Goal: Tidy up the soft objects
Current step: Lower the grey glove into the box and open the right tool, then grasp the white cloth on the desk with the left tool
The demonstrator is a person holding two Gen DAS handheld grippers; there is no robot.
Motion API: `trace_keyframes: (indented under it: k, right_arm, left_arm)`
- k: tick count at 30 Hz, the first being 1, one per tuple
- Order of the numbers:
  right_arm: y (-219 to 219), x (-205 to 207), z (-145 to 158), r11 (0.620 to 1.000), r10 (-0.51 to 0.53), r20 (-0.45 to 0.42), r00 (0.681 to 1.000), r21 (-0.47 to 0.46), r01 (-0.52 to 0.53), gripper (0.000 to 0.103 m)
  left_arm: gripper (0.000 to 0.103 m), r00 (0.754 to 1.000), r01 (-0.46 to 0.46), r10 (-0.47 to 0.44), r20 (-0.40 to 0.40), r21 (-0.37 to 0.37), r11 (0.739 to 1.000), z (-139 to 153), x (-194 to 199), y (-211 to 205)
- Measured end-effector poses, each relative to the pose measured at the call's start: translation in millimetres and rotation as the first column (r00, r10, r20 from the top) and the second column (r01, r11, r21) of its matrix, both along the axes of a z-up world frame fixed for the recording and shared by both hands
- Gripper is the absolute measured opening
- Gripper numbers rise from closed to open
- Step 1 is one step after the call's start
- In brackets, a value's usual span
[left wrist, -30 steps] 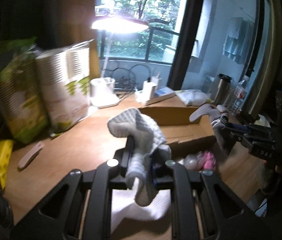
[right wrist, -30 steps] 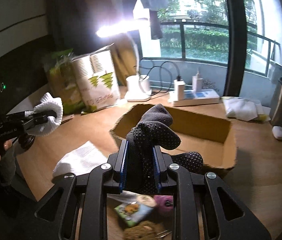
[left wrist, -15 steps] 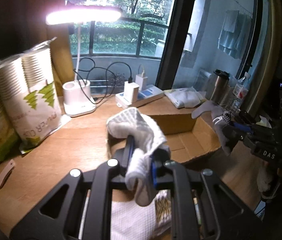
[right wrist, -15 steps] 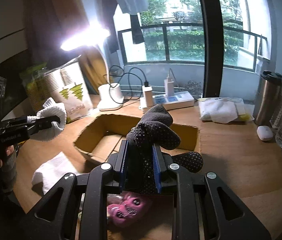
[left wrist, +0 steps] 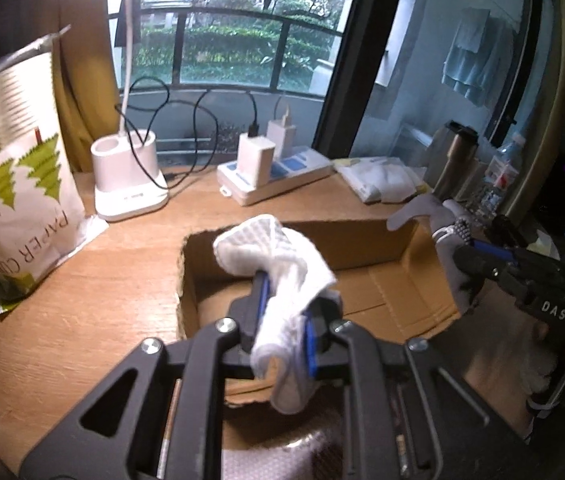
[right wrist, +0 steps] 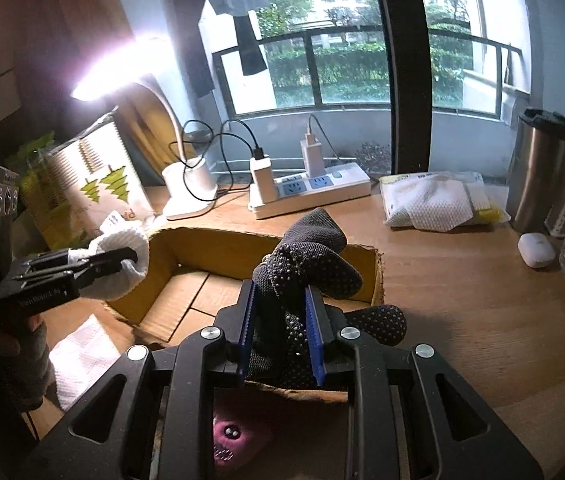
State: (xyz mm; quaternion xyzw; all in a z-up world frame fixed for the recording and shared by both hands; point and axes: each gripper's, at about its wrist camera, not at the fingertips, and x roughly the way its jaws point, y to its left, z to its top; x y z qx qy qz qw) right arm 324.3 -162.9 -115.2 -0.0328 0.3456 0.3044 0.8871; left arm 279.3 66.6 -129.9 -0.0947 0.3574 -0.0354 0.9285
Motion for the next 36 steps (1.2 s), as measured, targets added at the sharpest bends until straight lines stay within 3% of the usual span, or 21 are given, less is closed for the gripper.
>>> trace_keyframes:
  k: [4,10,13,15,17,36]
  right_arm:
    - [1.1,9.9,-8.9,1.0,-0.013,-0.021,1.0,-0.009,0.013,0.025]
    - [4.6,18.1,-17.8,0.999,-0.032,-0.043,0.999,-0.022,0.032,0.026]
    - [4.6,20.2,-20.1,0.999,-0.046,-0.052,0.998,-0.026,0.045,0.035]
    - [4.2,19.7,-19.5,0.998,-0.051,-0.05,0.997,-0.03,0.05,0.04]
    - [3.8,18.7,-17.9,0.998,-0.058,-0.043,0.997,-0.034,0.056,0.045]
    - [8.5,-39.5,12.2,0.999,-0.038,0.026,0.999,-0.019,0.039,0.046]
  left_arm:
    - [0.017,0.999,-0.003,0.003,-0.035,0.002,1.0,-12.4,9.6,-0.7]
    - [0.027,0.998,0.0,0.001,-0.063,0.009,1.0,-20.2,17.0,-3.8]
    - [0.038,0.998,0.0,0.002,-0.066,0.02,1.0,-20.6,16.7,-5.1]
    - [0.057,0.998,-0.005,0.005,-0.059,0.012,1.0,-18.5,14.5,-3.5]
    - [0.061,0.999,-0.011,0.011,-0.049,0.001,1.0,-15.4,12.0,-1.3]
    - [0.064,0.998,-0.03,0.03,0.046,0.002,1.0,16.7,-44.8,5.2]
